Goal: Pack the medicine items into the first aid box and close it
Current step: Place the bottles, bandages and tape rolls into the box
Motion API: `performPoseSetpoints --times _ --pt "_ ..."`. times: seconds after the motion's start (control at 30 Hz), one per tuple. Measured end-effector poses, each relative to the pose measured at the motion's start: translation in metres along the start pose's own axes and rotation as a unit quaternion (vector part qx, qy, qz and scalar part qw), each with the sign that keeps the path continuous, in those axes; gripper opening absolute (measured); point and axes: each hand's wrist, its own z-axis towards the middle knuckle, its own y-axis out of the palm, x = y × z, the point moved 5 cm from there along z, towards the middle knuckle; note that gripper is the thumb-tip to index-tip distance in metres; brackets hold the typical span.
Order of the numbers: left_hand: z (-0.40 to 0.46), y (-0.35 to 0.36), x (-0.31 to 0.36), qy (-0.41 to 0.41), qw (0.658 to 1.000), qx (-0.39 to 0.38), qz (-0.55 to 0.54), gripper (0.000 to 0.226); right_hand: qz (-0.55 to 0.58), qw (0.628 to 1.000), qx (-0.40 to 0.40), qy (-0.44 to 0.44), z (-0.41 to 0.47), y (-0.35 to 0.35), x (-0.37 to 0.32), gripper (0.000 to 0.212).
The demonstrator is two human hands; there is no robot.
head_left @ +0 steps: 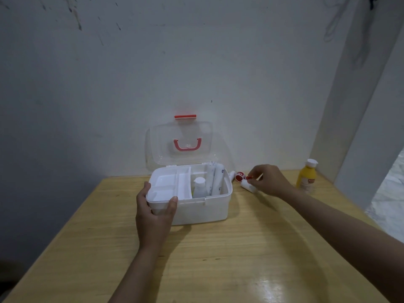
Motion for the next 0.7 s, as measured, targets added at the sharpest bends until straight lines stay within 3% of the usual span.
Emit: performPoseSetpoints --times 0.17,0.37,0.53,0.7 --pt "0.0 0.001 0.001 -0.001 1.0 0.002 0.001 0.072 0.008 0.999 0.023 0.022 -0.012 0.02 0.01 0.028" --pt "0.0 0.002 -0.001 -0.011 1.0 -0.002 -0.002 0.072 0.054 0.996 0.064 0.037 -0.017 0.016 0.006 0.021" --pt "0.0 0.001 0.0 -0.012 1.0 -0.002 -0.005 0.072 0.144 0.982 0.119 0.0 -0.02 -0.019 -0.036 0.013" --pt "0.0 0.0 0.003 -0.019 1.0 -0.006 -0.009 0.073 0.188 0.977 0.042 -0.088 -0.015 -0.027 -0.118 0.016"
